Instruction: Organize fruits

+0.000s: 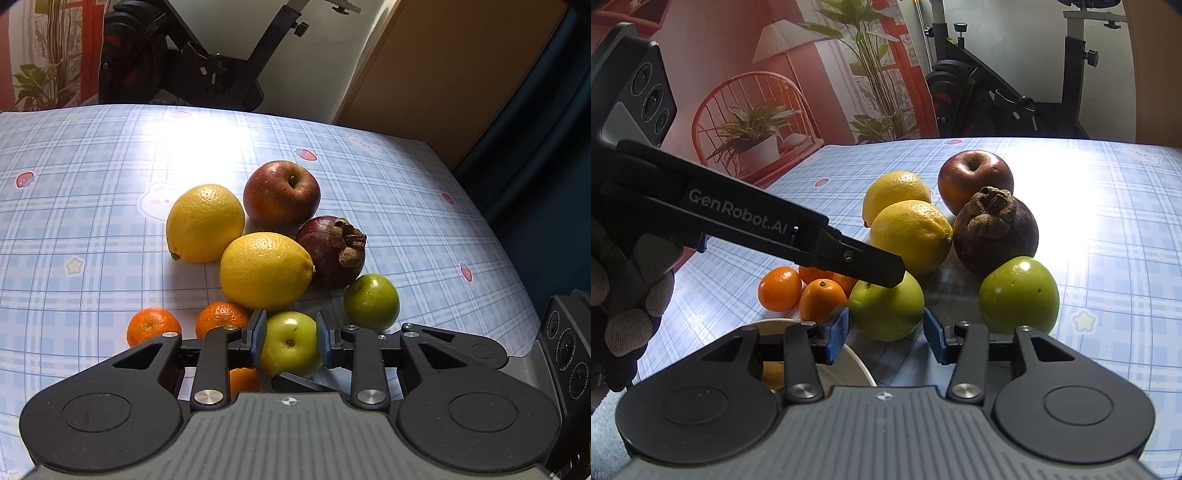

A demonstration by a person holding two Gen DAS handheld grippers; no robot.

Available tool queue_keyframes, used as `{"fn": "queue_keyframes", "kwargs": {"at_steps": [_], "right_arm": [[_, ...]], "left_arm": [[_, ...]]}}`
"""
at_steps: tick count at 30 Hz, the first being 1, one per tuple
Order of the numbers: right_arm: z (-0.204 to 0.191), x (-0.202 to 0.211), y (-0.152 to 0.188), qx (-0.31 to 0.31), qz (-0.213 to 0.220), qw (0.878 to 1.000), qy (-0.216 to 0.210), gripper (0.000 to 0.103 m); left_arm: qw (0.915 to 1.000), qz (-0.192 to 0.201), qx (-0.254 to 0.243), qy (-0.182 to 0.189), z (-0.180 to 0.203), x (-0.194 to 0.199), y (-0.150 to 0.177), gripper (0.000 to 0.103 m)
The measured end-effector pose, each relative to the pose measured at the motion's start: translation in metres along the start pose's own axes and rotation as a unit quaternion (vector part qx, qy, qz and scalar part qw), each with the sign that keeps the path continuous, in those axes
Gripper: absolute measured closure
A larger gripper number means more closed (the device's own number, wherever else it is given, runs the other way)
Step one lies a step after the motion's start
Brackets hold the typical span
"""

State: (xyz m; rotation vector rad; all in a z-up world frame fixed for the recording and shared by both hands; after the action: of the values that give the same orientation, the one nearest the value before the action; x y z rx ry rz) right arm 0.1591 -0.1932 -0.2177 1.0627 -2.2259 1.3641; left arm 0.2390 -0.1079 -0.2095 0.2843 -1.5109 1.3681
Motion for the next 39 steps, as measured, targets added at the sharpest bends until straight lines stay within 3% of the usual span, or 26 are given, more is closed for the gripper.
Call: {"fn": "queue_keyframes", "kwargs": {"at_steps": [8, 23, 39], "right_arm": [[0.006, -0.001, 0.000, -0.026, 0.001, 1.000, -0.011, 0.055], [0.011, 0.004, 0.001, -0.044, 0.013, 0.999, -0.007, 0.054], [-0.032, 0.038, 0.008, -0.015, 0.024, 0.999, -0.023, 0.054]], "left_arm": [[0.9997, 0.002, 0.019, 0.013, -0.009, 0.003, 0.000, 0.071], [0.9996, 0.004, -0.009, 0.027, 0.004, -0.002, 0.003, 0.070], [0.9989, 0.036, -0.011, 0.028, 0.012, 0.055, 0.021, 0.070]]}}
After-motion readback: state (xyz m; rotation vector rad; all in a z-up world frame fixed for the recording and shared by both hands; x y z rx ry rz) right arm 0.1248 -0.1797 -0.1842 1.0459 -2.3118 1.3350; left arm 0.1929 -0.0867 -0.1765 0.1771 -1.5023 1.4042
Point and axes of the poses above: each gripper's, at about its wrist camera, not at the fingertips, and x roughly against the way its jaws point, z to its right, y to its underside, the point moved 5 cm from there along -x, roughly the way its jaws point, and after that the axes turned 12 degrees about -x, right-handed, at the moved point
